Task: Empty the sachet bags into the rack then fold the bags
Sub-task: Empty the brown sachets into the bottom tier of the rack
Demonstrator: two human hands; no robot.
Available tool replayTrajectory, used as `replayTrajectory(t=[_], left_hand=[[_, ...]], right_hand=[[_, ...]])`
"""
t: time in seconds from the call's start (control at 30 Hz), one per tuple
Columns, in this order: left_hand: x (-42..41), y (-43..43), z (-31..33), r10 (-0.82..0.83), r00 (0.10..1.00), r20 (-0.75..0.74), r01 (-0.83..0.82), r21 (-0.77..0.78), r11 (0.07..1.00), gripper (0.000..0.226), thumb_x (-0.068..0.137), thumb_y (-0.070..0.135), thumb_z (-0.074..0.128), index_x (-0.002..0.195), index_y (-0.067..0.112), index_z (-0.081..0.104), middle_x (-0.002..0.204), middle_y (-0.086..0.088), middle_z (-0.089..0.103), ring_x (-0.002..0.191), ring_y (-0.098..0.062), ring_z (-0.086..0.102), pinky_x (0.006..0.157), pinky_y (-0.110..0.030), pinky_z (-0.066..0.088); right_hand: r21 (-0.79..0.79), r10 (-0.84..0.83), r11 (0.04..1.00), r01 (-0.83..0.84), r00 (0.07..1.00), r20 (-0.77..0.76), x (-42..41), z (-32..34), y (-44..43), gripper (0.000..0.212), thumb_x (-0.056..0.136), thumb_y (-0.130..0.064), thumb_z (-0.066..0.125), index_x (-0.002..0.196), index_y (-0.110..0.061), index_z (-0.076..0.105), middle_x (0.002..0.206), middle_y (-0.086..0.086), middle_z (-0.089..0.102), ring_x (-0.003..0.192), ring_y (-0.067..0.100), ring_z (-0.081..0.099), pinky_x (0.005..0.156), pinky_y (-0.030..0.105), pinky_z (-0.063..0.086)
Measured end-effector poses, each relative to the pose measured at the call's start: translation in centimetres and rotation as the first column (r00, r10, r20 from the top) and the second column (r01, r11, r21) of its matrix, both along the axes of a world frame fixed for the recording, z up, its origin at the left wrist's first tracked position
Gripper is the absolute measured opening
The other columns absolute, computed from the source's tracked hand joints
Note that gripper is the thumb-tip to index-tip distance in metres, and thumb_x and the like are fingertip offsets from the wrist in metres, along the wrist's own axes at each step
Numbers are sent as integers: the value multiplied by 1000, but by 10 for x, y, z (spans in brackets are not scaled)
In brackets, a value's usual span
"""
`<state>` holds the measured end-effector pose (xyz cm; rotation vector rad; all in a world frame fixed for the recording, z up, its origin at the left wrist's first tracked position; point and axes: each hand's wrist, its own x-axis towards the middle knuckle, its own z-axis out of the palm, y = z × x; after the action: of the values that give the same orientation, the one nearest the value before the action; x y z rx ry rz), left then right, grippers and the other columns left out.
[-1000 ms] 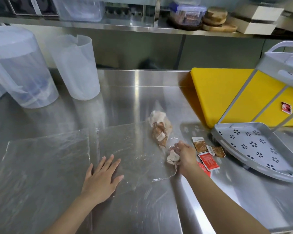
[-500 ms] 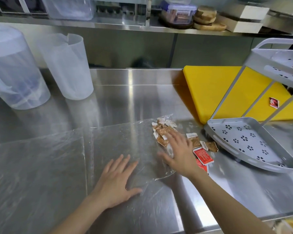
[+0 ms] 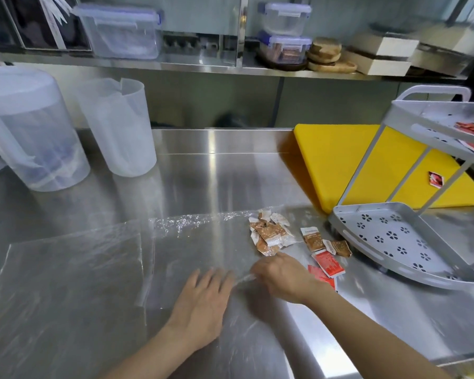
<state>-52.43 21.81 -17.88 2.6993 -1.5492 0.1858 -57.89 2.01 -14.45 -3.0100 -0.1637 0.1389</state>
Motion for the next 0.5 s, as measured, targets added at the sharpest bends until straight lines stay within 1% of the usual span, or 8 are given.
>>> replayTrajectory(t=[0.07, 0.13, 0.17, 0.23, 0.3, 0.37, 0.43, 0.5], left_hand=[[-1, -18, 19, -16, 998, 58, 19, -53, 998, 72, 44, 26, 81, 108, 12, 51, 76, -1, 70, 65, -18, 67, 67, -30, 46], [6, -36, 45, 10, 997, 81, -3, -78, 997, 45, 48, 23, 84, 87, 17, 63, 51, 1, 61, 43, -18, 60, 43, -24, 42], [12, -43, 63, 42, 996, 76, -36, -79, 996, 33, 54, 25, 84, 79, 19, 64, 49, -1, 62, 42, -19, 61, 39, -22, 40], [23, -54, 100, 164, 986, 40, -161, -57, 985, 15, 79, 28, 65, 91, 20, 60, 76, -7, 72, 70, -26, 70, 54, -28, 46], [38, -64, 118, 173, 985, 26, -170, -91, 981, 16, 91, 22, 45, 105, 21, 54, 102, -9, 69, 95, -32, 64, 66, -32, 40], [50, -68, 142, 162, 987, 5, -161, -91, 983, 18, 93, 22, 41, 105, 20, 53, 107, -10, 67, 98, -33, 61, 66, -31, 33], [60, -67, 160, 121, 993, -13, -121, -78, 990, 18, 93, 23, 40, 102, 20, 55, 107, -9, 65, 98, -32, 60, 66, -29, 32], [71, -62, 174, 83, 995, -64, -84, -21, 996, 16, 91, 22, 42, 97, 23, 57, 105, -4, 65, 97, -28, 58, 67, -28, 32]], right_hand=[[69, -5, 998, 2, 999, 45, 9, 28, 3, 28, 89, -18, 39, 103, -13, 63, 107, 10, 67, 100, 32, 59, 81, 37, 41], [83, -4, 997, -3, 996, 84, 17, 49, 2, 23, 92, -19, 44, 103, -13, 63, 109, 11, 67, 102, 32, 58, 80, 36, 41], [75, -27, 997, 20, 995, 96, 20, 58, 0, 23, 92, -20, 45, 106, -14, 63, 112, 9, 66, 104, 31, 58, 79, 35, 41], [86, -118, 990, 111, 989, 89, 21, 70, -9, 26, 91, -26, 50, 114, -18, 59, 117, 7, 65, 107, 30, 57, 80, 33, 42], [171, -227, 961, 217, 973, 41, 16, 76, -20, 42, 84, -32, 61, 123, -22, 52, 121, 5, 63, 109, 28, 58, 83, 34, 45], [224, -311, 928, 297, 950, 27, 8, 76, -32, 50, 82, -30, 64, 129, -23, 48, 123, 5, 63, 110, 27, 58, 86, 35, 47], [196, -369, 915, 352, 928, 58, 1, 75, -46, 36, 87, -25, 58, 122, -16, 55, 117, 11, 65, 108, 31, 59, 87, 40, 49], [188, -402, 902, 388, 915, 42, -5, 79, -57, 26, 90, -21, 54, 111, -7, 61, 105, 16, 68, 96, 31, 62, 79, 41, 49]])
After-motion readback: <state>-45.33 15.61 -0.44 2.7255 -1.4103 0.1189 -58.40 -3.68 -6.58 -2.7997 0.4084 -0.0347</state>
